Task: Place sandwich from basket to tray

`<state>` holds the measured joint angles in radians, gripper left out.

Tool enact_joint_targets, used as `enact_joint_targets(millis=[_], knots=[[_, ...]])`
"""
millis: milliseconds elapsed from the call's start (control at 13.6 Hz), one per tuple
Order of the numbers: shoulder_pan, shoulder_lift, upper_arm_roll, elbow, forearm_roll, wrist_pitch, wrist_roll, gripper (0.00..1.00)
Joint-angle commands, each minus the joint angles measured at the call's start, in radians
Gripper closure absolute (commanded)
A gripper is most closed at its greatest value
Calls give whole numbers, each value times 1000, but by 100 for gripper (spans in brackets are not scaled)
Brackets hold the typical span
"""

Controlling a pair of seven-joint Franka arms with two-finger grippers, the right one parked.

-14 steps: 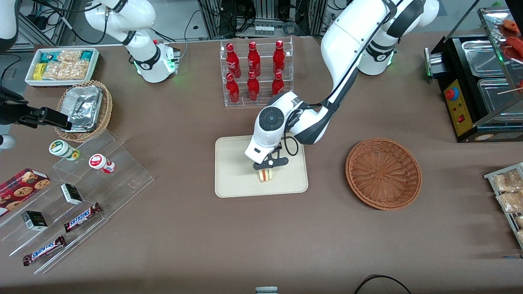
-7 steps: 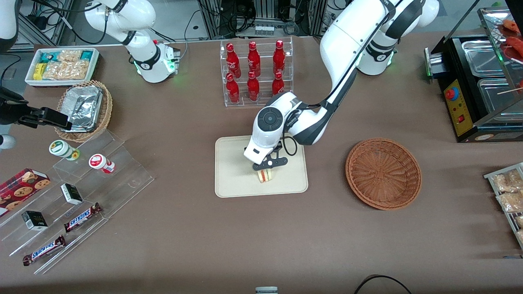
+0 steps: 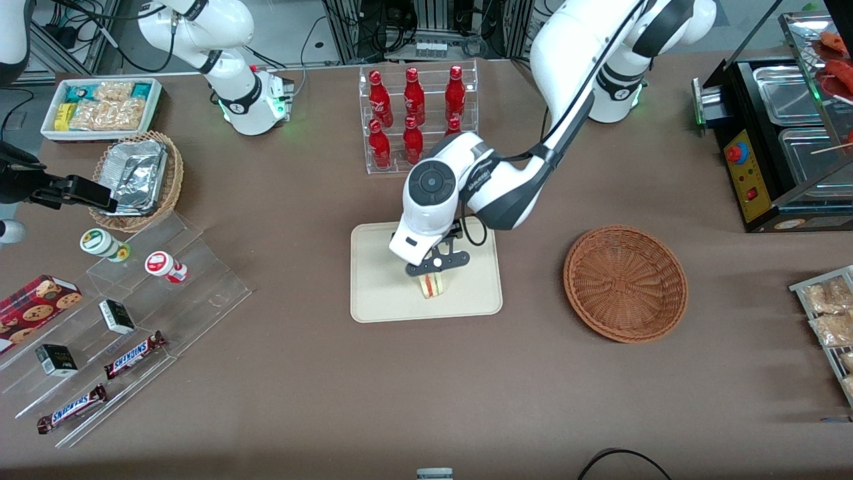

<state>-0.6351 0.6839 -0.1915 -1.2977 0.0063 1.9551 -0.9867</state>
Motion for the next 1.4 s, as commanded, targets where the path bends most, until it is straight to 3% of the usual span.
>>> enact_joint_targets(millis=[0,368,1029,1324], knots=[[17,-76,38,-14,6,-79,71,0],[136,-167,44,-60,6,-251,290,0],[423,-450,44,-343,0,-254,701,0],[524,-536,44,-370,-8,-333,851,0]])
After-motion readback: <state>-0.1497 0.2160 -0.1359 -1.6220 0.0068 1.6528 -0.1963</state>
